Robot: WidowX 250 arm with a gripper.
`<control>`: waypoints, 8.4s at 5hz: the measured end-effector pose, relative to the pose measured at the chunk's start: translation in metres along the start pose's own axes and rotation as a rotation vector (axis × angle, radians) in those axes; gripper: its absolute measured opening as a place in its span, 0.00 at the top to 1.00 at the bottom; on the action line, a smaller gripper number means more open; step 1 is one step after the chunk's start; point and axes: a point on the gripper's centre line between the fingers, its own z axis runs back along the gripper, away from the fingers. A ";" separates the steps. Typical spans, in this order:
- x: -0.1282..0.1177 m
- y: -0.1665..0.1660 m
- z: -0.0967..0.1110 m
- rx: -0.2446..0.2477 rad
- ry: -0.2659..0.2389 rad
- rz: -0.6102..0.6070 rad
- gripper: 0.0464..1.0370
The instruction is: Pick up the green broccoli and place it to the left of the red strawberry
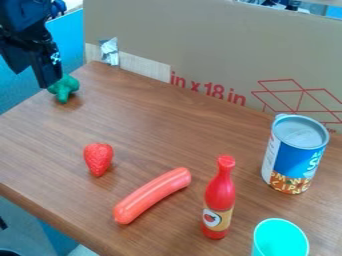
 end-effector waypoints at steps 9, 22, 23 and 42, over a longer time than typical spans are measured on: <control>0.046 0.109 -0.105 0.153 -0.073 0.907 0.04; 0.075 0.097 -0.162 0.256 -0.022 0.890 0.72; 0.063 0.090 -0.157 0.217 -0.016 0.837 0.72; 0.042 -0.112 -0.030 -0.129 -0.060 -0.023 0.04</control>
